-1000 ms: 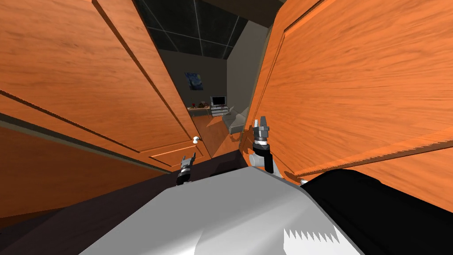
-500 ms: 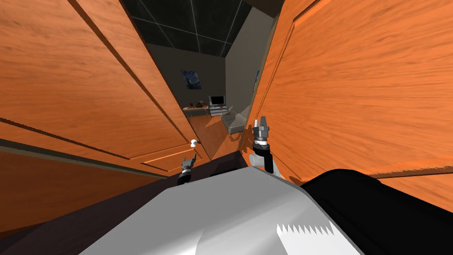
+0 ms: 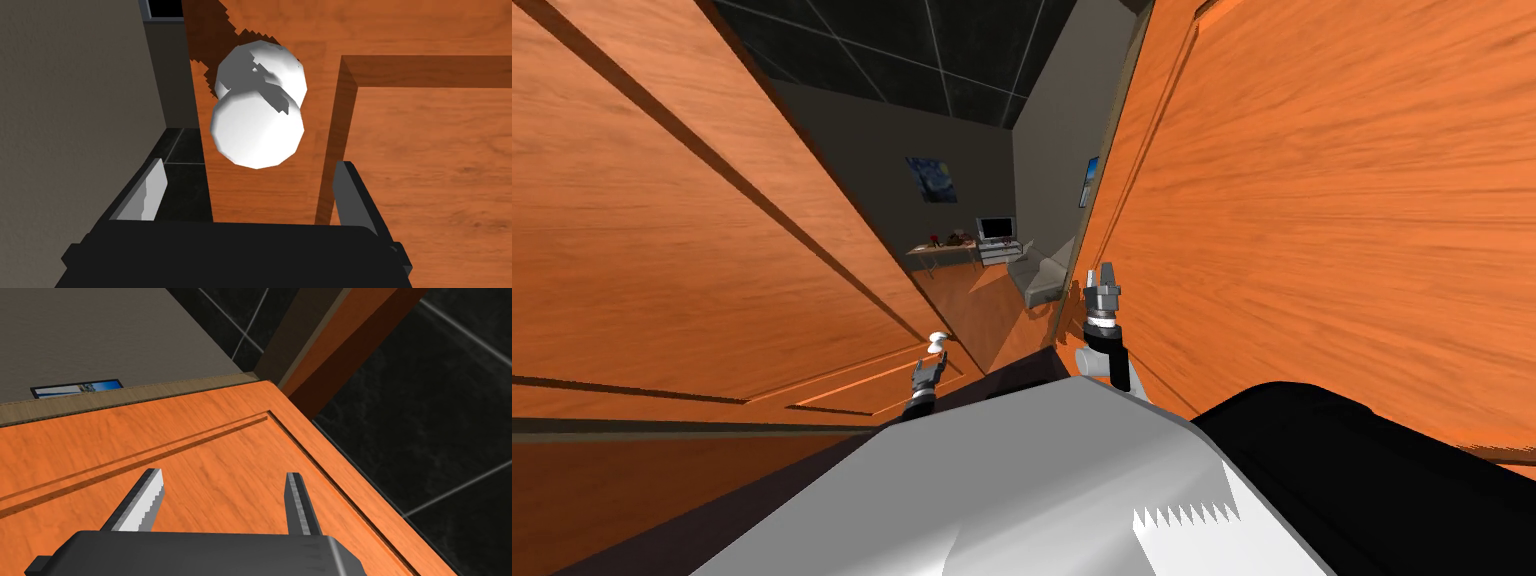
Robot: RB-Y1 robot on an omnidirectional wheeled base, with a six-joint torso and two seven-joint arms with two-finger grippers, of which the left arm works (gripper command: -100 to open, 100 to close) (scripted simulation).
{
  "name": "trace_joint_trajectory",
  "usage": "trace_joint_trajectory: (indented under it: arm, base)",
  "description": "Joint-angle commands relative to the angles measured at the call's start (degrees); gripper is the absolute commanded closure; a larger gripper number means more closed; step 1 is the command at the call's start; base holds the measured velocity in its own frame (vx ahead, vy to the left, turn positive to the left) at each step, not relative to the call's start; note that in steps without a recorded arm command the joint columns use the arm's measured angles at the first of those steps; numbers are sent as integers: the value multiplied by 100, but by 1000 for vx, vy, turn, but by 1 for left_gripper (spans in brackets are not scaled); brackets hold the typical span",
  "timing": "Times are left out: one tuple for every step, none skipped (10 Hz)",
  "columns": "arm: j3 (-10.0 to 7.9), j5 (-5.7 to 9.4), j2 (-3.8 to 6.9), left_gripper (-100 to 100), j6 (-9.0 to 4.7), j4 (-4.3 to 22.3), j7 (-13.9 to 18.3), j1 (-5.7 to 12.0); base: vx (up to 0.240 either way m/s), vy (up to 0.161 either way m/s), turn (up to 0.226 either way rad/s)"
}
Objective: Pull the door open
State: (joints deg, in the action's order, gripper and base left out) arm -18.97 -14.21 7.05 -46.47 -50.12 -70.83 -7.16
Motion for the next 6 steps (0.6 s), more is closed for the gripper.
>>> trace_joint_trajectory:
  arm:
    - [-70, 45, 88, -100, -39, 63, 64, -20]
    - [-124, 80, 157, -100, -79, 125, 105, -29]
    - [-155, 100, 198, -100, -103, 161, 129, -34]
    - [-126, 82, 157, -100, -82, 103, 108, -63]
    - [-126, 82, 157, 100, -82, 103, 108, -63]
    - [-126, 82, 157, 100, -82, 103, 108, -63]
  base:
    - [193, -3, -77]
    - [219, 7, -117]
    - [202, 2, -102]
    - [84, -1, -12]
    - [-10, 4, 23]
    - [-29, 6, -4]
